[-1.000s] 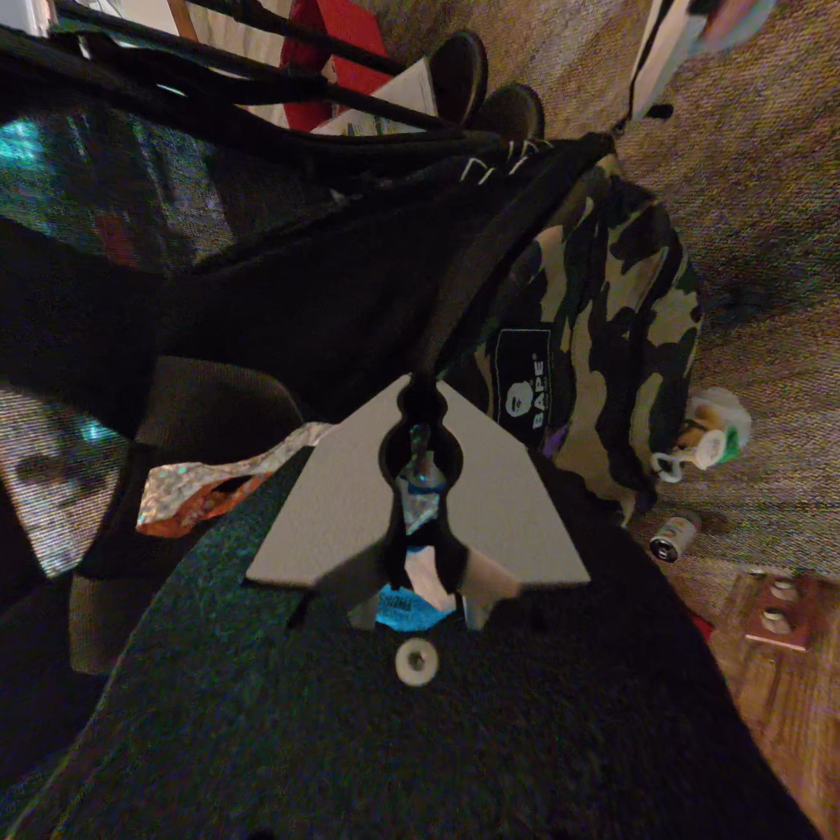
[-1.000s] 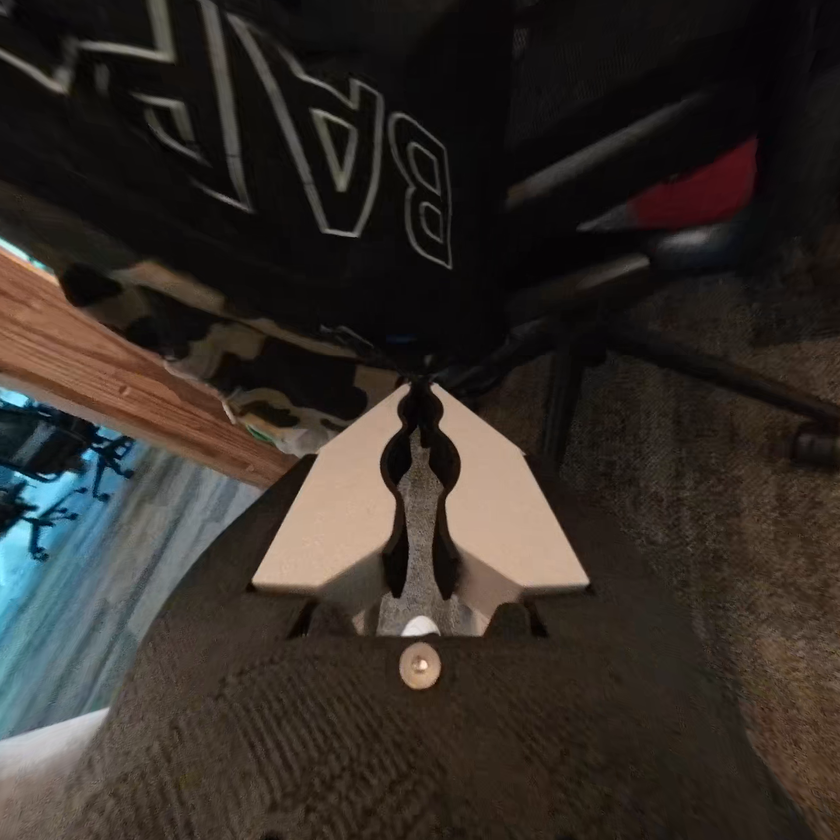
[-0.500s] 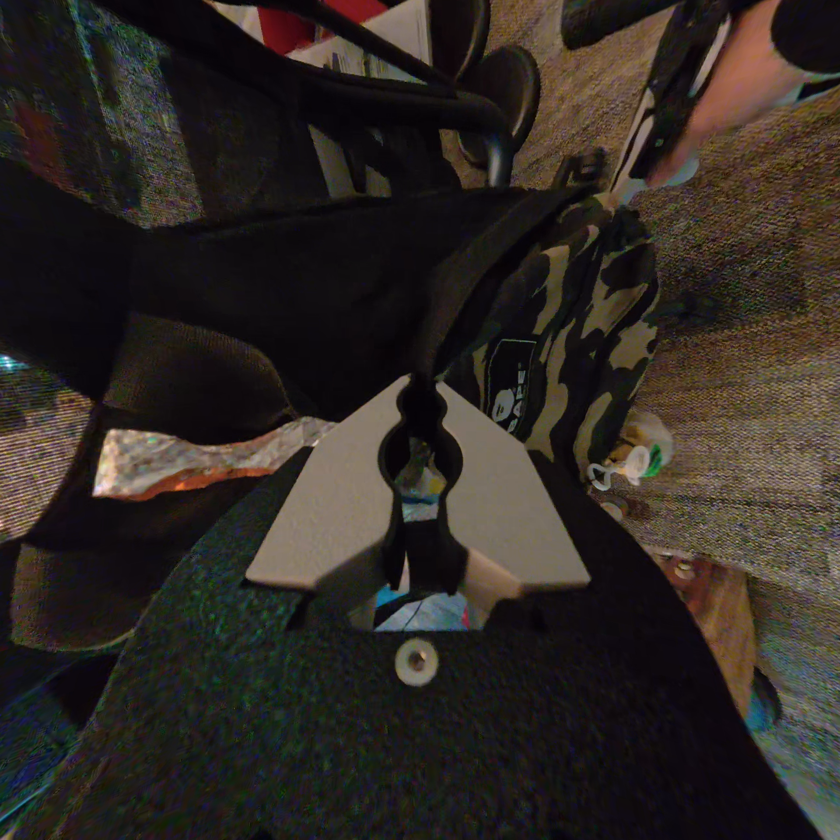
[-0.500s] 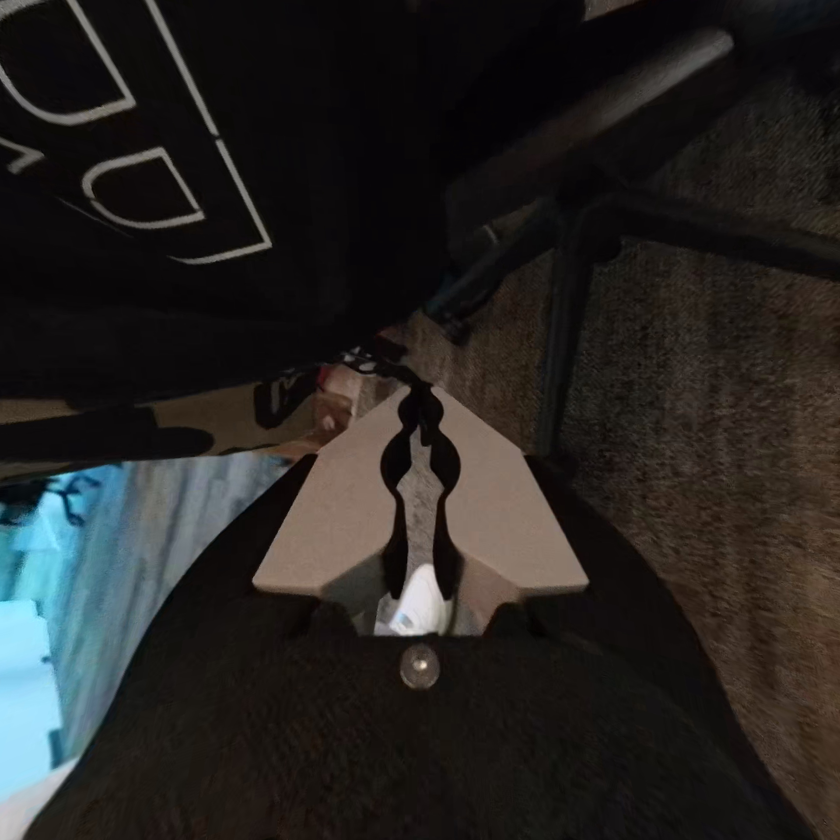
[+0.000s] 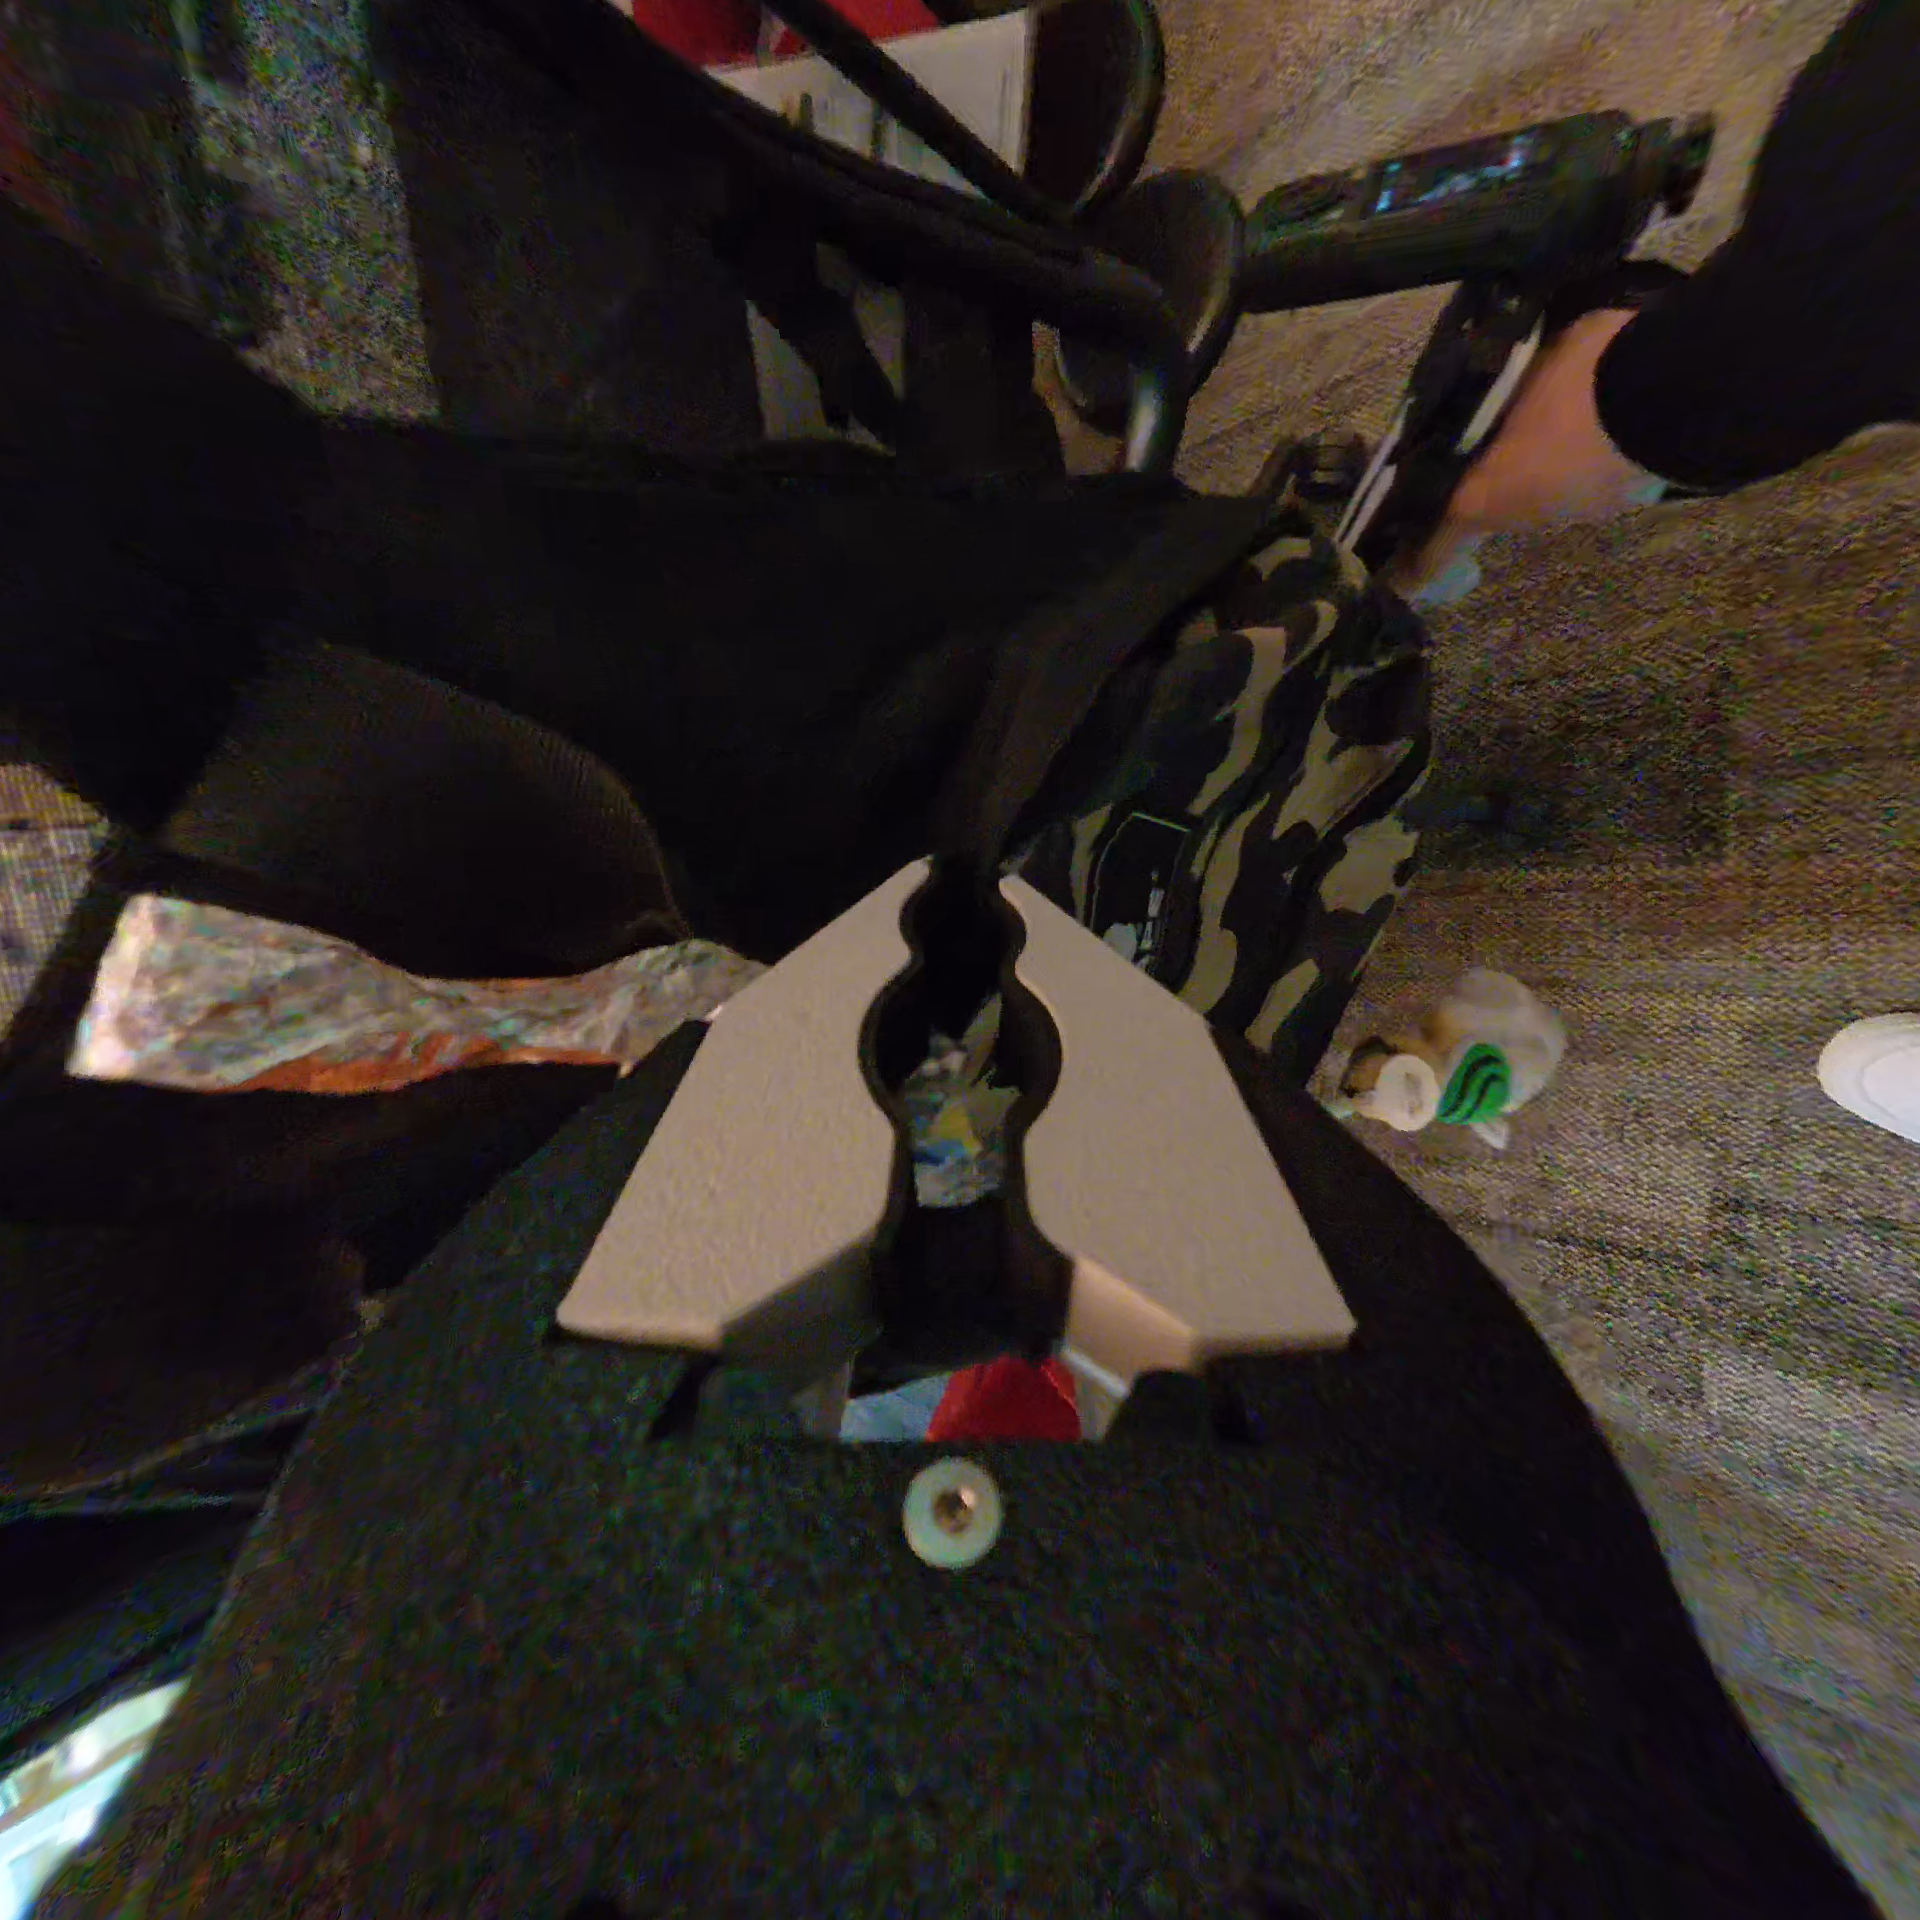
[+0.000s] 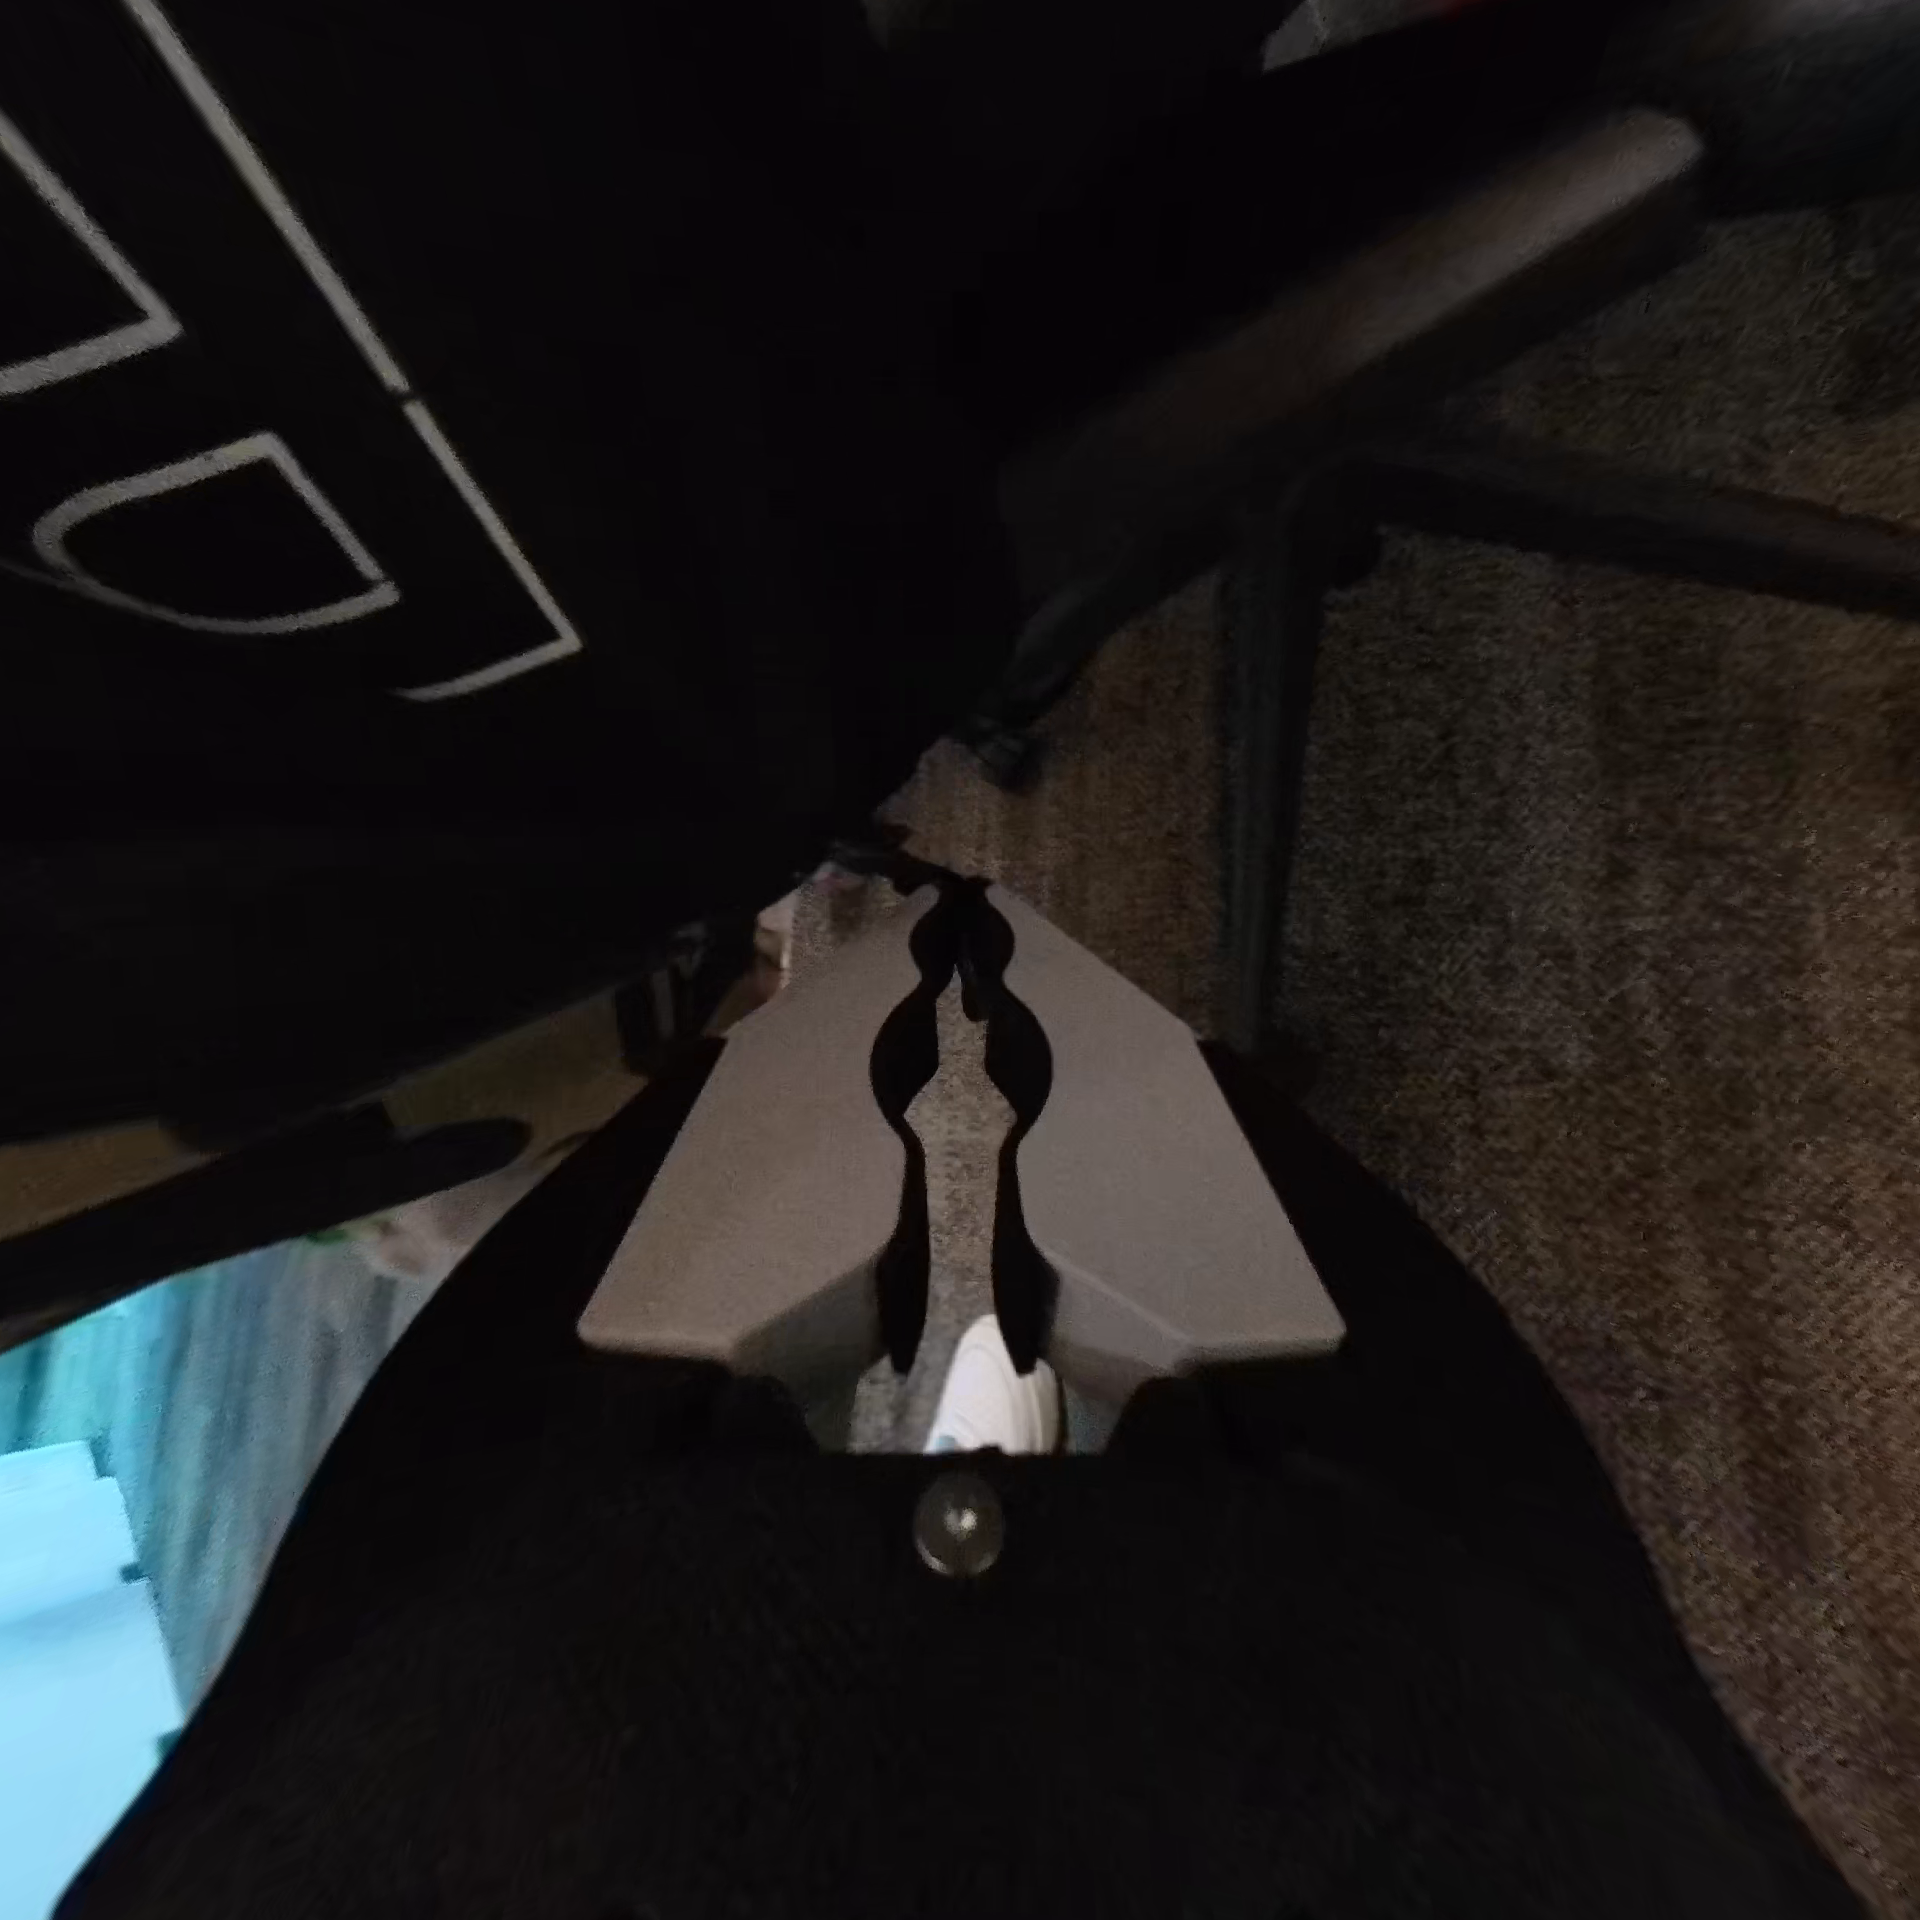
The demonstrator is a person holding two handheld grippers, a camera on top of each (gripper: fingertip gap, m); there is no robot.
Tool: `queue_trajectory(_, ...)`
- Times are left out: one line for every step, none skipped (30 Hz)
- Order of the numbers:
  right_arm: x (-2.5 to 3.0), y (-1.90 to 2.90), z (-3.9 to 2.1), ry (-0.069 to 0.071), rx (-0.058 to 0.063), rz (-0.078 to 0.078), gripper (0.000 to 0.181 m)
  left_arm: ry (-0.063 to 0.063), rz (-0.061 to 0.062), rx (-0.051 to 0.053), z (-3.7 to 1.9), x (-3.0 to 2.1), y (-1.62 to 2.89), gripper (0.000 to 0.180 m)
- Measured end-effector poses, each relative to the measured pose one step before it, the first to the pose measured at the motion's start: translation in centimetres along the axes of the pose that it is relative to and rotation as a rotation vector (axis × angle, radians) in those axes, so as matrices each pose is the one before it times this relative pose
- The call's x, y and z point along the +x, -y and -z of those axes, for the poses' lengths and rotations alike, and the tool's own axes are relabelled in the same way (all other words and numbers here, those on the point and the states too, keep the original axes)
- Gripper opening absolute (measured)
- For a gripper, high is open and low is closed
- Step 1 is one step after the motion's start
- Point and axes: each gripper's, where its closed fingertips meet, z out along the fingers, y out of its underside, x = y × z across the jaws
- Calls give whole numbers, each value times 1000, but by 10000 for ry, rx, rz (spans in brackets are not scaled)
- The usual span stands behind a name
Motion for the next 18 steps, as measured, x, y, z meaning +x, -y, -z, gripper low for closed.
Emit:
queue_trajectory(-126,-5,692,15,86,-164,1,-4,175,109,112,-228,-145,6)
queue_trajectory(27,97,1184,-77,115,120,11,-123,174,205,179,-35,15,12)
queue_trajectory(252,-13,1561,-257,-10,417,21,-107,222,262,228,-5,143,16)
queue_trajectory(276,-153,1769,-295,-125,597,31,68,274,363,350,-177,309,21)
queue_trajectory(241,-130,1903,-330,-172,493,41,125,302,544,543,-133,627,27)
queue_trajectory(-384,18,2014,-46,-124,463,46,99,381,710,718,30,911,32)
queue_trajectory(-1086,271,2091,160,15,648,44,130,516,722,843,126,925,42)
queue_trajectory(-1151,175,2020,-3,-57,788,47,85,634,632,948,286,734,45)
queue_trajectory(-1288,54,1831,-71,-191,746,49,-38,751,578,1026,513,492,47)
queue_trajectory(-1398,87,1602,-74,-188,556,52,-127,876,558,1060,635,233,49)
queue_trajectory(-1500,233,1280,-88,-113,377,55,-164,968,476,1036,667,-134,52)
queue_trajectory(-1502,318,1028,-111,-3,272,57,-164,947,313,925,546,-692,54)
queue_trajectory(-1719,393,609,-70,34,277,59,12,864,79,783,68,-1373,57)
queue_trajectory(-1912,429,267,-21,42,316,57,321,809,-136,649,-700,-2016,59)
queue_trajectory(-1780,421,-237,-66,84,281,55,493,773,-251,458,-1331,-2414,59)
queue_trajectory(-1937,602,-526,-87,95,177,54,534,695,-276,233,-1771,-2576,59)
queue_trajectory(-2036,792,-862,-7,120,121,51,584,561,-273,17,-2125,-2516,58)
queue_trajectory(-2124,943,-1301,153,198,229,50,497,376,-206,-246,-2155,-2275,56)
